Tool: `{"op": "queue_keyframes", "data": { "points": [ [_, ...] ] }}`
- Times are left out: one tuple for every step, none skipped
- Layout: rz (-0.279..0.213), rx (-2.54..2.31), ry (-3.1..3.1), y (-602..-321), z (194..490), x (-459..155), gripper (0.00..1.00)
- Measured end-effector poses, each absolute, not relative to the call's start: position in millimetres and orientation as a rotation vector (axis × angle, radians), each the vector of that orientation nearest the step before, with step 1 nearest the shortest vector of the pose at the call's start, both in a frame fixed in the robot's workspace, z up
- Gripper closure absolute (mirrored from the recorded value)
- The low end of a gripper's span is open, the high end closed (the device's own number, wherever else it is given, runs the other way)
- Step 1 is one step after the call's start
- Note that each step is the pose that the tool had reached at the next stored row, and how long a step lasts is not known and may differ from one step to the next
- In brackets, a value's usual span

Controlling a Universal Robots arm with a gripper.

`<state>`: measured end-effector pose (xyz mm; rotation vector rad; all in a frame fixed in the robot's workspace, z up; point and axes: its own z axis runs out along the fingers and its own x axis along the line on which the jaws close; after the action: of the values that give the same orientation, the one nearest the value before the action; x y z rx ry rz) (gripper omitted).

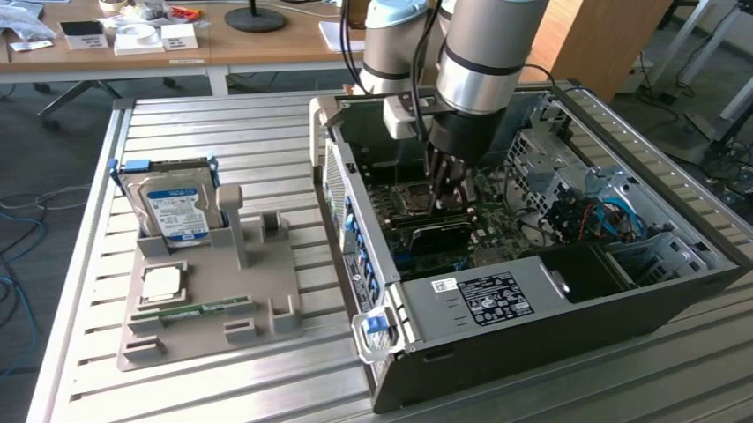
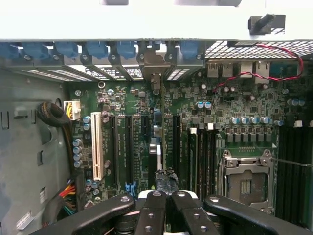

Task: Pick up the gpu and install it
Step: 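Press down on the gpu until it lock into place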

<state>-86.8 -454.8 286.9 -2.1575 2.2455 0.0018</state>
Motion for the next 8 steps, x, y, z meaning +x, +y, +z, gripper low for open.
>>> {"op": "queue_keyframes", "data": {
  "points": [
    [0.002,-2.158,2.246,-454.8,286.1,-86.8,0.89],
    [0.002,-2.157,2.246,-454.8,285.4,-86.8,0.89],
    [0.002,-2.157,2.245,-454.8,284.8,-86.8,0.89],
    [0.002,-2.158,2.246,-454.8,284.5,-86.8,0.89],
    [0.002,-2.158,2.246,-454.8,284.6,-86.8,0.89],
    [0.002,-2.158,2.246,-454.8,284.6,-86.8,0.89],
    [0.002,-2.158,2.246,-454.8,284.4,-86.8,0.89],
    [0.002,-2.157,2.246,-454.8,284.4,-86.8,0.89]
  ]
}}
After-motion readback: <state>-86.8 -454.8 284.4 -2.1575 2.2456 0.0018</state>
